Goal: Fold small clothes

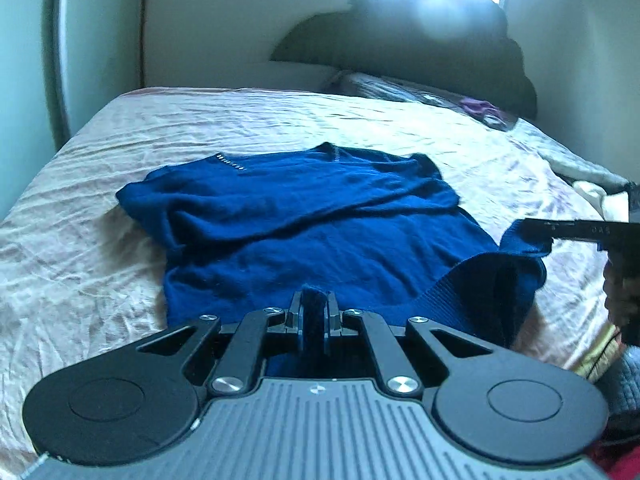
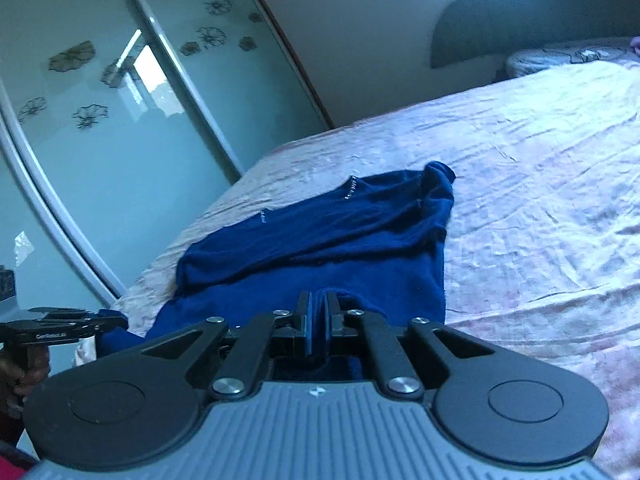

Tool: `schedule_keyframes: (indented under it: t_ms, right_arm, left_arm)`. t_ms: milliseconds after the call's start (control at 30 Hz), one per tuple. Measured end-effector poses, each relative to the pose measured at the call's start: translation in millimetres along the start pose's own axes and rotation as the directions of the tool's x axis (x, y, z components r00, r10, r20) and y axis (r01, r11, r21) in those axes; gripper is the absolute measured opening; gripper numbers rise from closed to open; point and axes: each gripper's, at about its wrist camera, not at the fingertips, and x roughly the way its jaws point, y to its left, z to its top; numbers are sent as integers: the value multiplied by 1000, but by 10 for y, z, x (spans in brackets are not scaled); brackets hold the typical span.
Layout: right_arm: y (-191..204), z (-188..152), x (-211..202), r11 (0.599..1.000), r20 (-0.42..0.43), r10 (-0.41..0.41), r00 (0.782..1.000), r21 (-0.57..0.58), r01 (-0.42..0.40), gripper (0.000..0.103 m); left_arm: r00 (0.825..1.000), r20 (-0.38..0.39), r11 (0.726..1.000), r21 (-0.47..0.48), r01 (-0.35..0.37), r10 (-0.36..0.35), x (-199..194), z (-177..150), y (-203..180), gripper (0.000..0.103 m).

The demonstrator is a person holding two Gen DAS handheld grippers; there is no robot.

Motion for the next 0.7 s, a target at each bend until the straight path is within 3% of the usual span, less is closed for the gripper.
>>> schedule_keyframes:
  t_ms: [233, 700]
  right_arm:
    - [54, 136, -16, 1000, 87, -4, 996, -1, 4, 6]
    - [203, 430, 194, 991, 200, -100, 975, -72, 116, 5]
  left_arm:
    - [998, 11, 998, -36, -57, 57, 37, 108, 93, 8]
    - [984, 63, 986, -5, -168, 168, 210, 386, 65, 8]
